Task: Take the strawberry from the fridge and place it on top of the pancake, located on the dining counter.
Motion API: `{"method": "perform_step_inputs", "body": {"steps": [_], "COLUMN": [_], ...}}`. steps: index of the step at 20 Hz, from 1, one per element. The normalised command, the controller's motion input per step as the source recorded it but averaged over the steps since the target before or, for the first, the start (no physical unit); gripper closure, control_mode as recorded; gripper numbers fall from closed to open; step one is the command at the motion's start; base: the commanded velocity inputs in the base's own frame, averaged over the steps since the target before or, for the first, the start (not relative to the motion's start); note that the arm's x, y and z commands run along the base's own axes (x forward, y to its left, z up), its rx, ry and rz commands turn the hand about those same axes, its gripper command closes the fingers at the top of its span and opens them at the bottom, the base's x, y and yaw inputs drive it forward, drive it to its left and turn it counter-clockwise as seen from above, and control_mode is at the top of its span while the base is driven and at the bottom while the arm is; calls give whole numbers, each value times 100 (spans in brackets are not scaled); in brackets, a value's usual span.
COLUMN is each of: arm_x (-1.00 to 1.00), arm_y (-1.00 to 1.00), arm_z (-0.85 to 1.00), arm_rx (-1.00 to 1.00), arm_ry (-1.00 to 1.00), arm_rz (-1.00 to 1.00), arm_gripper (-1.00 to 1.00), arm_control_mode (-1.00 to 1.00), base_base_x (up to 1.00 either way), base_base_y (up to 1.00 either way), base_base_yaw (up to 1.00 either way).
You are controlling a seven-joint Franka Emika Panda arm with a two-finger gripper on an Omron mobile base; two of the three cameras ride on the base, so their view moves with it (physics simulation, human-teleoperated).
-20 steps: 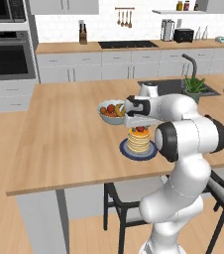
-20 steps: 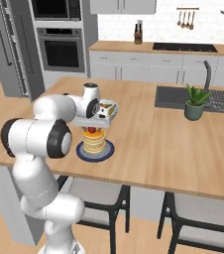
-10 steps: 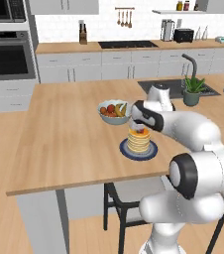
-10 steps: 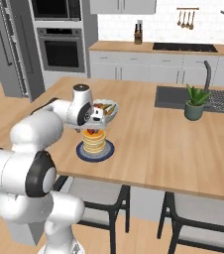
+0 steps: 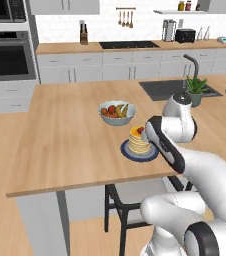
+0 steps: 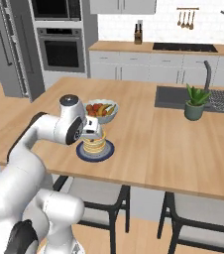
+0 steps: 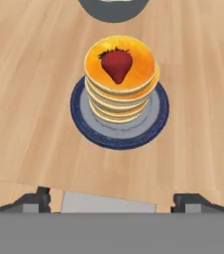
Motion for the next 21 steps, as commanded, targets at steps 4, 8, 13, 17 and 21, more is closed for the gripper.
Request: {"method": "perform_step_inputs", "body": {"steps": [4, 8, 13, 17, 21], "arm_x": [-64, -68, -63, -44, -28], "arm_y": [-29, -23, -14, -20, -26], "arm_z": [66, 48, 47, 32, 29], "arm_rx": [0, 0, 0, 0, 0], "arm_ry": [-22, -30, -22, -13, -8], "arm_rz": [-4, -1, -2, -2, 0], "arm_gripper": [-100, -100, -100, -100, -100], "arm_control_mode": [-100, -100, -100, -100, -100], "base_base_x": [0, 0, 0, 0, 0], "base_base_y": [0, 0, 0, 0, 0], "base_base_yaw": [0, 0, 0, 0, 0]}}
